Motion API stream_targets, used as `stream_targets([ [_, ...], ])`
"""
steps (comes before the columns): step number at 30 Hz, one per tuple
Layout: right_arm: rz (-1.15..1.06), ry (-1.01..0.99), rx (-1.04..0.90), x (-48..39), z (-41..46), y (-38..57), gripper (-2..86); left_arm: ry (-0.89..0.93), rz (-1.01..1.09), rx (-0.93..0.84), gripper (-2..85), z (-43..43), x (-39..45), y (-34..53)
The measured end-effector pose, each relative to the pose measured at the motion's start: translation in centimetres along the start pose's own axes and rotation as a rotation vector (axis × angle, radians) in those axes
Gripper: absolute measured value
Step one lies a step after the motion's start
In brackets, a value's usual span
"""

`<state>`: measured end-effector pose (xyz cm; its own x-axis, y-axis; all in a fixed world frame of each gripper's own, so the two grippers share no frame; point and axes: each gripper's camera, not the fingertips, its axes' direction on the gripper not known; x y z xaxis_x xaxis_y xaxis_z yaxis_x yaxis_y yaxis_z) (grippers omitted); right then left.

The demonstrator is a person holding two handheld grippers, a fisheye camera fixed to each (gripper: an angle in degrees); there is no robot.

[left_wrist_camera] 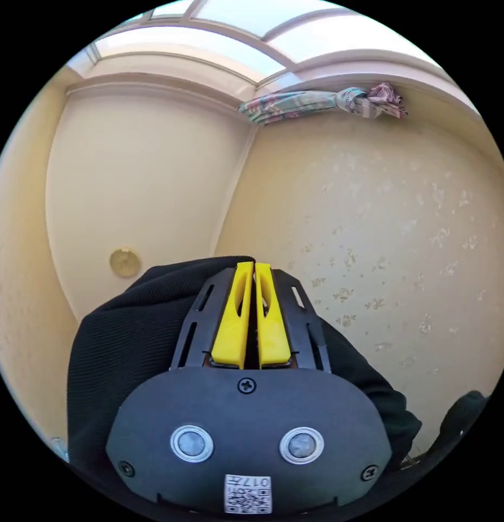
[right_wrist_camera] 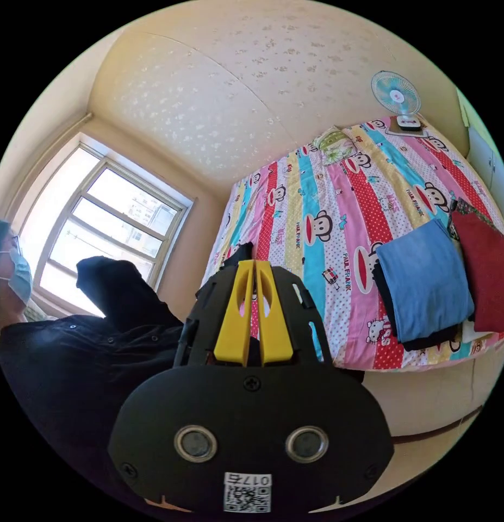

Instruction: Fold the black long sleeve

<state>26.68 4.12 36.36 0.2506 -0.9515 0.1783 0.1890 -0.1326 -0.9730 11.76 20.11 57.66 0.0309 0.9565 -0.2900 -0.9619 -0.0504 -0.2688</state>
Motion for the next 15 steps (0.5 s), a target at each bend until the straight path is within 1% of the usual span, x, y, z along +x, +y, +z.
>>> stream_targets([
  [1, -0.041, -0.056, 0.019, 0.3, -0.6, 0.4, 1.0, 0.016, -0.034, -0.013, -0.5, 1.3, -0.8, 1.4],
  [3, -0.108, -0.144, 0.038, 0.5, -1.1, 0.8, 1.5, 0.082, -0.189, -0.063, -0.4, 5.9, -4.2, 7.4],
  [4, -0.152, -0.202, 0.046, 0.6, -1.1, 0.9, 2.2, 0.103, -0.22, -0.068, -0.4, 6.8, -4.8, 8.8],
  [6, -0.224, -0.302, 0.044, 0.3, -0.9, 0.8, 3.7, 0.199, -0.334, -0.034, -0.4, 9.3, -6.9, 14.6],
  [8, -0.322, -0.447, 0.029, -1.0, -0.3, 0.1, 7.0, 0.239, -0.406, 0.027, -0.4, 10.1, -7.9, 18.7],
  [9, -0.351, -0.482, 0.029, -1.5, -0.2, -0.2, 7.8, 0.247, -0.439, 0.064, -0.4, 10.4, -8.2, 21.3],
  [11, -0.482, -0.607, 0.031, -4.4, 0.0, -1.0, 10.5, 0.225, -0.499, 0.1, -0.4, 10.8, -8.6, 25.2],
  [13, -0.574, -0.657, 0.016, -6.7, 0.4, -1.5, 12.1, 0.205, -0.554, 0.107, -0.4, 11.4, -8.8, 28.8],
  [15, -0.647, -0.647, -0.006, -8.8, 1.0, -1.8, 13.5, 0.204, -0.623, 0.109, -0.4, 12.7, -9.4, 33.7],
])
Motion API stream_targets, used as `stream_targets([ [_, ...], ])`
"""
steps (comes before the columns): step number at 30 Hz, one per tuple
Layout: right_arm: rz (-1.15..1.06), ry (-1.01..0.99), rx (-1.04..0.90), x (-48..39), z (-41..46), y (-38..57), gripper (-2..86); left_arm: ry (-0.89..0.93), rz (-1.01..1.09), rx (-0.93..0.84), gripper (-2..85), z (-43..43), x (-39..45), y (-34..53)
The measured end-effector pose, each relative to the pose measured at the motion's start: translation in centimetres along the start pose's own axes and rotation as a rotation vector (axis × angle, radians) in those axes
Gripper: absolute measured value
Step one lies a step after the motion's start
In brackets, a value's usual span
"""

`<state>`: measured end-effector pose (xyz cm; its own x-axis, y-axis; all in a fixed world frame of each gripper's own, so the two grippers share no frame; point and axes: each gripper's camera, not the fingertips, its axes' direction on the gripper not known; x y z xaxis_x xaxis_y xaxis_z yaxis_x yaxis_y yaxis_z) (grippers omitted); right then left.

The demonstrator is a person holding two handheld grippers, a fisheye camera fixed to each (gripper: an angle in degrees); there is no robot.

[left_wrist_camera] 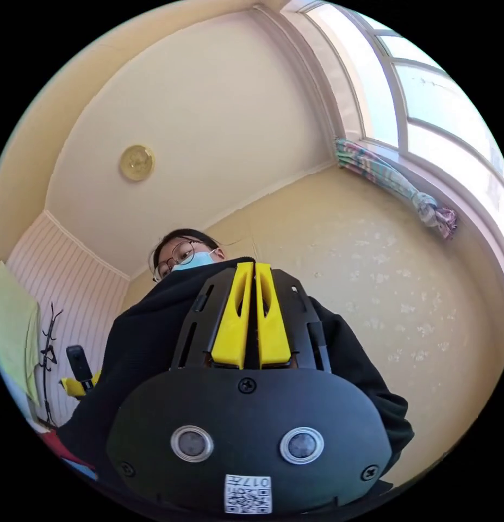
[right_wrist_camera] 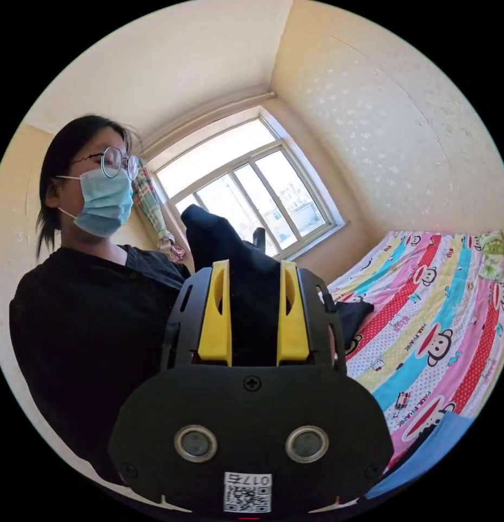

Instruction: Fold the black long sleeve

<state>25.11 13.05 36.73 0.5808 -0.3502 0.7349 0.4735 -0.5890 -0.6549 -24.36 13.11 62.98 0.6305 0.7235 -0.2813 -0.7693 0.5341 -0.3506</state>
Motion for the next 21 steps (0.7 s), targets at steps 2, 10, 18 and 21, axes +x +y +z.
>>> stream_targets([
  [2, -0.058, -0.008, -0.112, 0.3, 3.1, -0.3, 15.1, 0.021, -0.049, 0.009, -0.3, 0.2, -2.7, 2.4],
  [10, 0.014, -0.121, -0.207, 4.3, 10.2, 2.2, 5.1, -0.048, -0.275, -0.063, 0.2, -0.3, -11.5, 10.1],
  [18, 0.025, 0.212, 0.104, 2.7, 5.0, 0.0, 3.8, -0.979, -0.608, -0.308, 8.1, -2.8, -12.4, 14.4],
  [21, -0.046, 0.33, 0.086, 0.5, 6.7, -2.0, 3.8, -1.514, -0.606, -0.517, 10.5, -2.1, -13.4, 17.4],
])
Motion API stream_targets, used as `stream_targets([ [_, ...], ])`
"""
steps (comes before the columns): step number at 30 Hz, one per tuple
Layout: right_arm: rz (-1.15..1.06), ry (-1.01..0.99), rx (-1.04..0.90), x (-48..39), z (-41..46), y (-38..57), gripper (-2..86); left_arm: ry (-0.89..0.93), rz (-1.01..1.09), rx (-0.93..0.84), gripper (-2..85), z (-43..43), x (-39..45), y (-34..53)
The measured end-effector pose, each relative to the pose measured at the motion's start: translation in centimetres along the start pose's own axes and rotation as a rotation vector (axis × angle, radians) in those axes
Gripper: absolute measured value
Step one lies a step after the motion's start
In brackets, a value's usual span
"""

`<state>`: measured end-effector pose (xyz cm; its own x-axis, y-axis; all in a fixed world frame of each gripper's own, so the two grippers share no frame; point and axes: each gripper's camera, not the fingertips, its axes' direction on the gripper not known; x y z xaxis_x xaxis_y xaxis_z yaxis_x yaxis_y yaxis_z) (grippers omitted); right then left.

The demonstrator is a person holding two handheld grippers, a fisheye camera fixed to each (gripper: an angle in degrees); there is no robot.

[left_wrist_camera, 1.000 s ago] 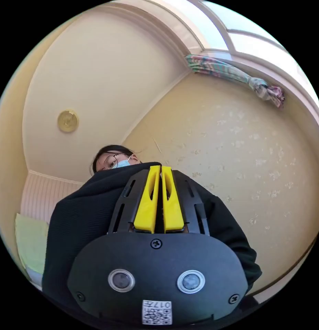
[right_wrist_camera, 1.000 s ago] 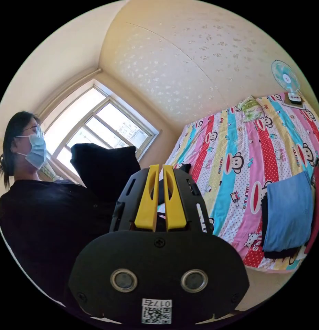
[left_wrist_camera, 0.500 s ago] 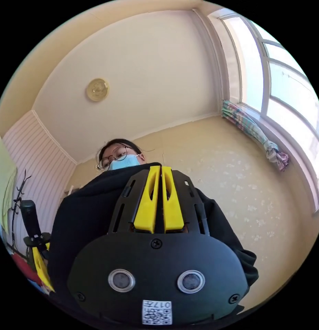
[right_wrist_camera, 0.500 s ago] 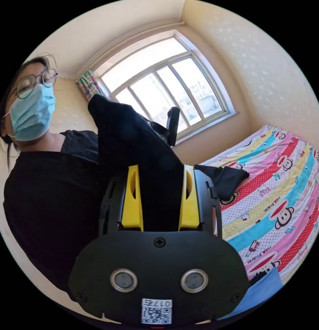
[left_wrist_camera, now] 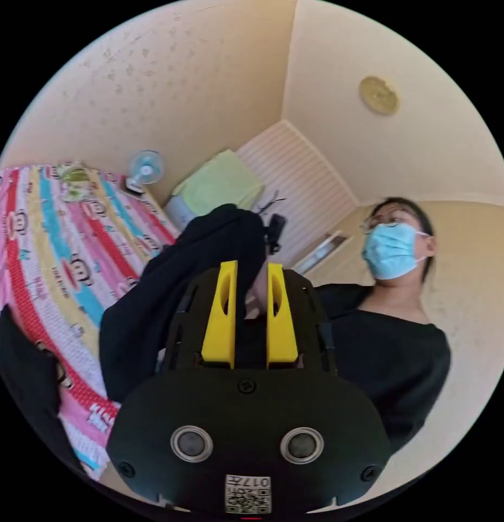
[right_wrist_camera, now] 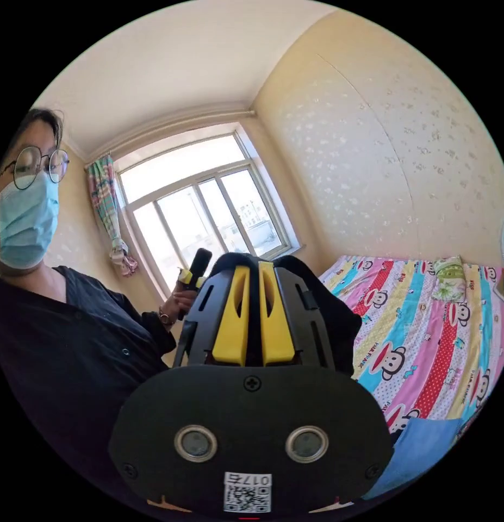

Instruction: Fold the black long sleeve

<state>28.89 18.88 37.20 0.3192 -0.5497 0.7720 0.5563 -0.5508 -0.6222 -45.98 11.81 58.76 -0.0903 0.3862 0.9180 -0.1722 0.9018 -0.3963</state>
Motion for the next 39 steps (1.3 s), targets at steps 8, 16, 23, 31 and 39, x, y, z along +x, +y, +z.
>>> stream_targets([
  [8, -0.126, 0.387, -0.126, -4.7, 7.2, -1.8, 3.7, -0.144, -0.023, 0.052, 16.3, 12.8, -0.2, 0.9],
  [16, -0.195, 0.609, -0.283, -7.0, 13.1, -6.7, 3.2, -0.489, 0.045, 0.039, 19.3, 19.7, 2.9, -2.0],
  [23, -0.156, 0.625, -0.349, -7.3, 14.5, -9.7, 3.3, -0.594, -0.07, 0.062, 15.6, 23.8, 0.9, -2.5],
  [31, -0.141, 0.488, -0.315, -3.6, 8.5, -10.3, 4.9, -0.174, -0.048, 0.137, 4.4, 18.7, -2.6, -2.7],
  [39, -0.195, 0.136, -0.124, 0.8, -2.7, -6.8, 8.9, 0.069, 0.126, 0.196, 4.2, 11.6, 0.5, -5.7],
])
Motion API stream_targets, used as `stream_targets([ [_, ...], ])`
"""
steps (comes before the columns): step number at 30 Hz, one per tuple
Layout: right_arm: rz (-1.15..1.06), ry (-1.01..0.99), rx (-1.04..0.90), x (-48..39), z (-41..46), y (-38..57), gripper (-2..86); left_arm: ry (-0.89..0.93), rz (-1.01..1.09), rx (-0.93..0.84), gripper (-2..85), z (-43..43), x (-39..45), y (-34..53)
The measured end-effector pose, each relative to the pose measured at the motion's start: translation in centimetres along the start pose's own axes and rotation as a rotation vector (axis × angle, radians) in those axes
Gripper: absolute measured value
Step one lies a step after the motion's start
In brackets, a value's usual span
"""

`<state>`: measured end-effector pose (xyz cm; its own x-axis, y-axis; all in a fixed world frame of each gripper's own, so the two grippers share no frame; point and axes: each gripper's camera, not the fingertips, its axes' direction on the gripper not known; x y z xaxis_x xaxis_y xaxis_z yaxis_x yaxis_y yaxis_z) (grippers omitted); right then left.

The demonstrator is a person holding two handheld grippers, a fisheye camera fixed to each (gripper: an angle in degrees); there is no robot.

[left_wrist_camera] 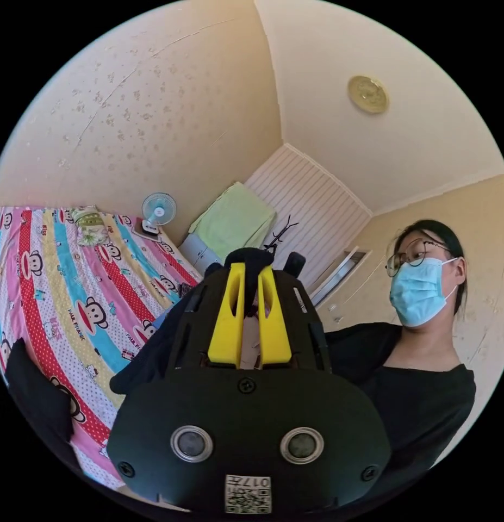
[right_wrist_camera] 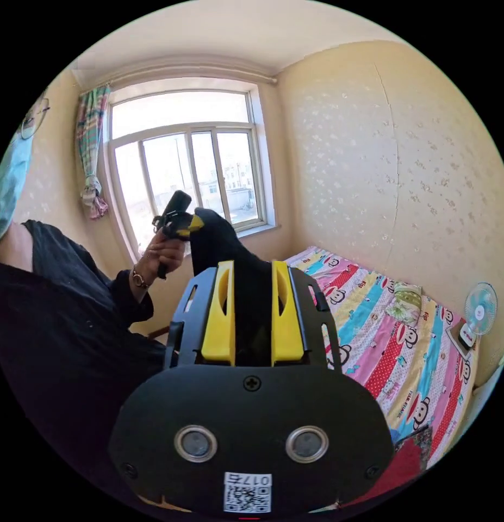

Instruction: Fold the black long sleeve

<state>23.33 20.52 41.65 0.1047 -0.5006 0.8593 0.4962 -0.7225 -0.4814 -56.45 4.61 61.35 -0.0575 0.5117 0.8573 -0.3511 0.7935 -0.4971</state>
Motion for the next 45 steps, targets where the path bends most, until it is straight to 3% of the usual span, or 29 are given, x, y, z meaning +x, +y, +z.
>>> stream_targets([
  [2, 0.082, -0.073, 0.09, 3.0, -3.0, 4.5, 7.8, 0.01, 0.03, -0.005, 4.2, -0.9, 1.2, -1.0],
  [6, 0.306, -0.184, 0.067, 9.1, -4.6, 12.2, 10.7, 0.079, 0.13, -0.05, 4.2, -2.6, 4.6, -3.1],
  [8, 0.468, -0.392, 0.072, 13.2, -4.2, 16.4, 14.4, 0.088, 0.139, -0.071, 4.2, -3.3, 5.9, -4.1],
  [15, 0.528, -0.626, -0.107, 16.7, 2.0, 19.4, 15.1, -0.007, 0.155, -0.07, 4.2, -7.7, 8.7, -7.3],
  [18, 0.469, -0.801, -0.142, 16.8, 2.8, 18.1, 6.0, -0.099, 0.073, -0.041, 4.2, -11.2, 7.6, -7.8],
  [22, 0.513, -0.563, -0.082, 19.5, -3.6, 14.4, 4.3, -0.264, -0.01, 0.059, 4.3, -17.8, 6.1, -6.8],
  [24, 0.51, -0.447, 0.001, 20.8, -8.0, 11.9, 4.0, -0.483, -0.086, 0.101, 4.2, -22.6, 4.2, -5.2],
  [26, 0.563, -0.274, 0.084, 22.5, -12.9, 8.4, 3.8, -0.56, -0.217, 0.091, 4.2, -25.5, 1.3, -3.5],
  [31, 0.513, -0.133, 0.072, 21.5, -15.4, 1.7, 3.5, -0.658, -0.463, 0.008, 3.3, -27.5, -5.0, 2.1],
  [35, 0.399, -0.157, 0.132, 18.7, -18.9, -1.6, 3.4, -0.632, -0.396, 0.124, 2.5, -31.2, -2.2, 2.4],
  [38, 0.301, -0.294, 0.233, 17.3, -24.4, -1.8, 3.3, -0.459, -0.252, 0.245, 2.2, -35.2, 2.1, 1.0],
  [41, 0.189, -0.344, 0.273, 15.5, -30.3, -2.2, 3.2, -0.358, -0.05, 0.205, 2.0, -38.1, 7.9, -2.1],
  [45, 0.096, -0.264, 0.222, 12.8, -35.5, -4.1, 3.1, -0.378, 0.111, 0.151, 1.1, -42.2, 13.9, -8.1],
])
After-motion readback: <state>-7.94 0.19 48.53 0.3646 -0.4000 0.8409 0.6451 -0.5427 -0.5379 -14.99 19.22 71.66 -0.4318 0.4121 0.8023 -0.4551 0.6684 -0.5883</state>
